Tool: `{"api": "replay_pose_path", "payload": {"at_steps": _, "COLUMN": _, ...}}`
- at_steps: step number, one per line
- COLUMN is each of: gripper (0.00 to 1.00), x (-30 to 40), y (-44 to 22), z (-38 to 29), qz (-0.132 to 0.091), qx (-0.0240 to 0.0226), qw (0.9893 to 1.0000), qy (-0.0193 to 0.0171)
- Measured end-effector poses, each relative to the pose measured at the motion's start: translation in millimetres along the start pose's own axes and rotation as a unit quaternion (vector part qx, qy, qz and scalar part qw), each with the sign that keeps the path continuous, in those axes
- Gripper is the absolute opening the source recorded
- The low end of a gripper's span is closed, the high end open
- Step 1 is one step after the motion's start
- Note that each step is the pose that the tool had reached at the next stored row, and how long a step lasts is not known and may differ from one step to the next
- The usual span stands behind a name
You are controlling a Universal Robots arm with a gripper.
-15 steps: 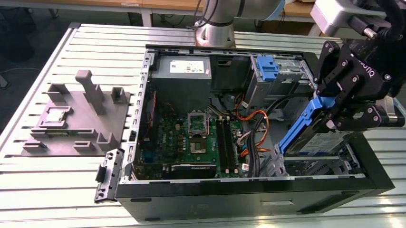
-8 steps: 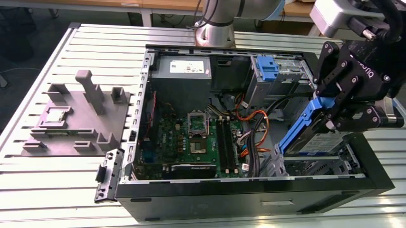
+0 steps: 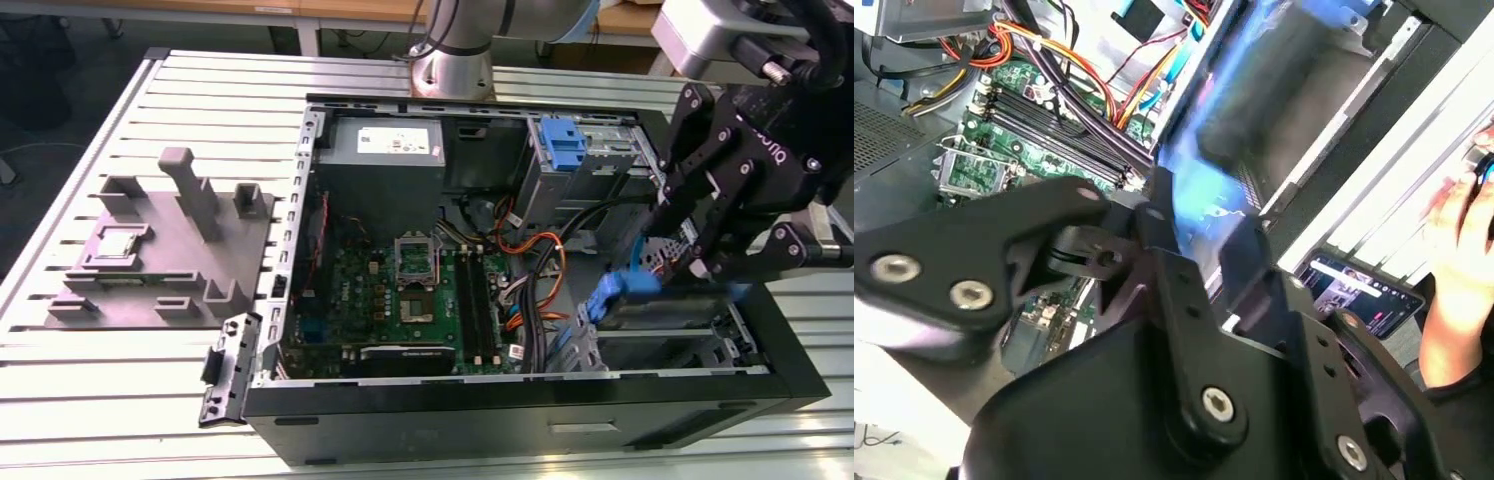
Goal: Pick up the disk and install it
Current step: 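Insert the disk into the insertion slot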
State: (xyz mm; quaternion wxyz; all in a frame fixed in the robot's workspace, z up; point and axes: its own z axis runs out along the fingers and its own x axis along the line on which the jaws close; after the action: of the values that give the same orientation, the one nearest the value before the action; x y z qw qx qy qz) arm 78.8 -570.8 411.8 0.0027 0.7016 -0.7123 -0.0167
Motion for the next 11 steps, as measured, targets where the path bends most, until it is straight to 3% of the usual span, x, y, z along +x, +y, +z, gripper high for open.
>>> {"api": "replay_pose_path", "payload": {"at_steps": 1, "gripper": 0.50, "x": 0.0, "y": 0.0, "z": 0.1, "qz": 0.000, "qx": 0.0000, "qw": 1.0000, "qy": -0.0001}}
{"api": "replay_pose_path", "payload": {"at_steps": 7, "gripper": 0.49, "x": 0.1, "y": -0.1, "z": 6.0, "qz": 0.000, "qx": 0.0023, "qw": 1.0000, "qy": 0.0000}}
{"api": "replay_pose_path", "payload": {"at_steps": 10, "gripper": 0.31, "x": 0.2, "y": -0.3, "z": 10.4, "qz": 0.000, "qx": 0.0052, "qw": 1.0000, "qy": -0.0001}}
{"api": "replay_pose_path", "payload": {"at_steps": 11, "gripper": 0.31, "x": 0.2, "y": -0.3, "z": 12.0, "qz": 0.000, "qx": 0.0059, "qw": 1.0000, "qy": -0.0001}}
